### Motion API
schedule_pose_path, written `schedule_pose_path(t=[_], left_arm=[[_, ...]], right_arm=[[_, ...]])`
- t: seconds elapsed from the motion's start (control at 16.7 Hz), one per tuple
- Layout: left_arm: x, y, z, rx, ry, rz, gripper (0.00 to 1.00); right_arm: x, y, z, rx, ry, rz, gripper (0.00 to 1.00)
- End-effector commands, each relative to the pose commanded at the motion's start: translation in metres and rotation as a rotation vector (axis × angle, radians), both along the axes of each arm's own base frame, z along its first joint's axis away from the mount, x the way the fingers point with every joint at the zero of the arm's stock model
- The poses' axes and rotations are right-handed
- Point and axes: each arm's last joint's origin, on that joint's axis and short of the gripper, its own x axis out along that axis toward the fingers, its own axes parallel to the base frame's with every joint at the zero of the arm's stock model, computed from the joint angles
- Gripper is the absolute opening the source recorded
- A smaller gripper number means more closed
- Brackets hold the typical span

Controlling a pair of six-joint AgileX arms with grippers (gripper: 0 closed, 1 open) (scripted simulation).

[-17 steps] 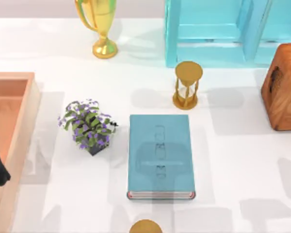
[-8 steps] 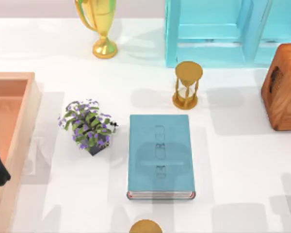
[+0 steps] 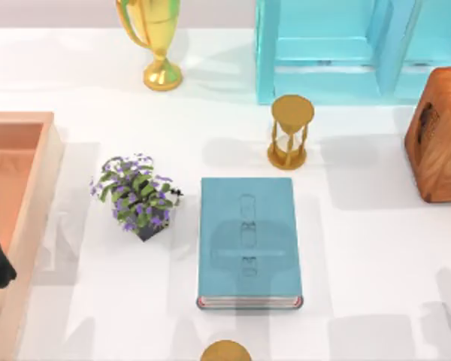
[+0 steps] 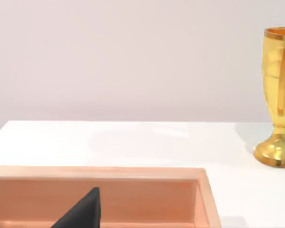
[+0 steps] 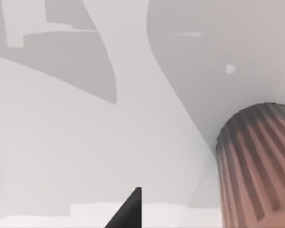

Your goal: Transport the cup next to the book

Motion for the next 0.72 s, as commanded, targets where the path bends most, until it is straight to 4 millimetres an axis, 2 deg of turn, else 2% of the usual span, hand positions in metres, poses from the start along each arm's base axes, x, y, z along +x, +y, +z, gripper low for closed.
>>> schedule_pose_path(t=[0.42,0.72], left_arm=[[0.0,0.0,0.0,0.0,0.0,0.0,1.0],[0.0,0.0,0.0,0.0,0.0,0.0,1.0]], right_arm=[[0.0,0.0,0.0,0.0,0.0,0.0,0.02],[0.0,0.0,0.0,0.0,0.0,0.0,0.0]])
